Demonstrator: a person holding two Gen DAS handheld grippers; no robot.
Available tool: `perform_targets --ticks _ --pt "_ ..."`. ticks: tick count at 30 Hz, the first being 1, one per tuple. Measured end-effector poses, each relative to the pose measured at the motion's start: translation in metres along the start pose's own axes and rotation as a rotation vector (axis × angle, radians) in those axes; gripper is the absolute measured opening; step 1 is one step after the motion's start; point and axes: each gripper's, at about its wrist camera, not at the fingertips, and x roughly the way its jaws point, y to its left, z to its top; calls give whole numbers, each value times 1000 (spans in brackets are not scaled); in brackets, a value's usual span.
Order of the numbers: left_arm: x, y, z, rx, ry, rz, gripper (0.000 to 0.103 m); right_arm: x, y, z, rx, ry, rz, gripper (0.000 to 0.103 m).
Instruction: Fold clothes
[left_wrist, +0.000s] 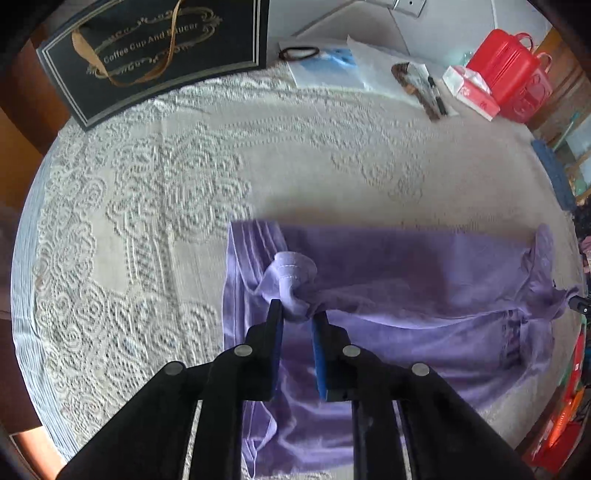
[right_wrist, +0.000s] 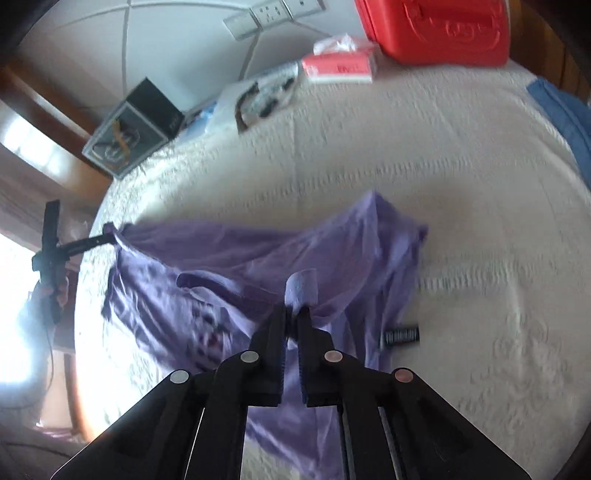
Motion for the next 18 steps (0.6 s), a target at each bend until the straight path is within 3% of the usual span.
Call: perform_targets --ticks 2,5,7,8,12,18 --pt "-5 2 -6 -17 8 0 21 2 -11 -12 43 11 -34 32" --pt "-23 8 -3 -61 -37 -26 35 -10 -28 -10 125 -44 -53 35" --pt "-35 10 4 -86 -71 -34 72 -18 -34 3 159 -92 -54 38" --pt "-38 10 9 -94 -82 -22 80 -21 -37 9 170 -111 -58 40" --pt "-22 13 28 -157 -52 4 83 -12 -40 38 205 -131 -65 40" --pt "26 13 37 -195 47 66 83 20 -32 81 187 -71 -125 38"
